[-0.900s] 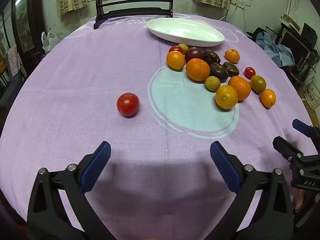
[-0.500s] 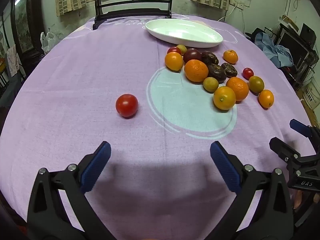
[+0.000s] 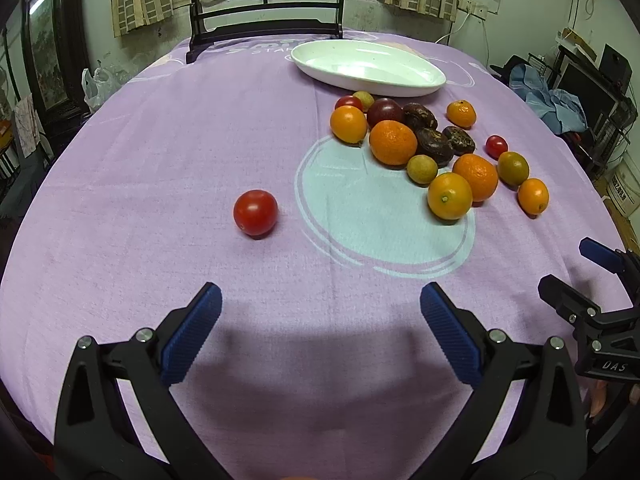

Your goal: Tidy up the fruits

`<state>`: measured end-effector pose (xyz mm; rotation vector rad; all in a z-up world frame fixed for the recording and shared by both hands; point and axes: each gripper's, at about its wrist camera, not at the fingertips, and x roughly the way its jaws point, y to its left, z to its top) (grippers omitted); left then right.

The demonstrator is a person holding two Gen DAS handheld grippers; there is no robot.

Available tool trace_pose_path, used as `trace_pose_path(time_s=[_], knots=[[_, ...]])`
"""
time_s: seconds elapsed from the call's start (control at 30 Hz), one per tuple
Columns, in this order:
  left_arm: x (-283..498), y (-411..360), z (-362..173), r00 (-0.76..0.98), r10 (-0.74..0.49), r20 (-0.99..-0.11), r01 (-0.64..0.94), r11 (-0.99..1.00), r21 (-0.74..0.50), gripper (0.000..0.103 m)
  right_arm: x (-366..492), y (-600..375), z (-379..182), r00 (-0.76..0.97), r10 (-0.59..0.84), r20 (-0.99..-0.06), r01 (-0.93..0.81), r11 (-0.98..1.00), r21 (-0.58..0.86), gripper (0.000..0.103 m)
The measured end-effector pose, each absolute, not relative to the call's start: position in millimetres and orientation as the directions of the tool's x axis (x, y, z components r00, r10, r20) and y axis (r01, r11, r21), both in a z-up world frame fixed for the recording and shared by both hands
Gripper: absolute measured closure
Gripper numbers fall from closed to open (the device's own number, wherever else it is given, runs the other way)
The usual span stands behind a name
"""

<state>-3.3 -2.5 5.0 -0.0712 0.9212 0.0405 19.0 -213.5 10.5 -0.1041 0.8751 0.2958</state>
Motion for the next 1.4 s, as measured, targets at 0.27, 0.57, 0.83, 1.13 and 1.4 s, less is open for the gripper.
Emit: trace_pose_path(time_s=[0.27, 0.57, 0.83, 1.13, 1.4], knots=[[-5.3, -1.8, 5.2, 0.607, 0.004, -0.795, -0.065, 0.997, -0.044, 0.002, 18.7, -213.0, 9.6, 0.601, 0.213, -0.77, -0.297, 0.954, 0.032, 0.001], [-6.1, -0.1, 3.3, 0.604, 0.0, -0.797, -0.065, 0.997, -0.049, 0.002, 17.3, -212.6, 7.8, 0.6, 0.216, -0.771, -0.298, 0.954, 0.036, 0.001], [-6.0, 0.9, 1.8, 0.602, 0.002, -0.798, -0.068, 0.996, -0.049, 0.002, 17.1, -212.4, 7.4, 0.599, 0.216, -0.771, -0.299, 0.954, 0.036, 0.001], [-7.3, 0.6, 1.4, 0.602, 0.003, -0.799, -0.073, 0.996, -0.051, 0.002, 16.2, -211.4, 6.4, 0.597, 0.221, -0.771, -0.304, 0.952, 0.038, 0.001], [-7.5, 0.6, 0.8, 0.598, -0.007, -0.801, -0.07, 0.996, -0.061, 0.002, 15.7, -209.7, 5.2, 0.594, 0.222, -0.773, -0.307, 0.951, 0.038, 0.001]])
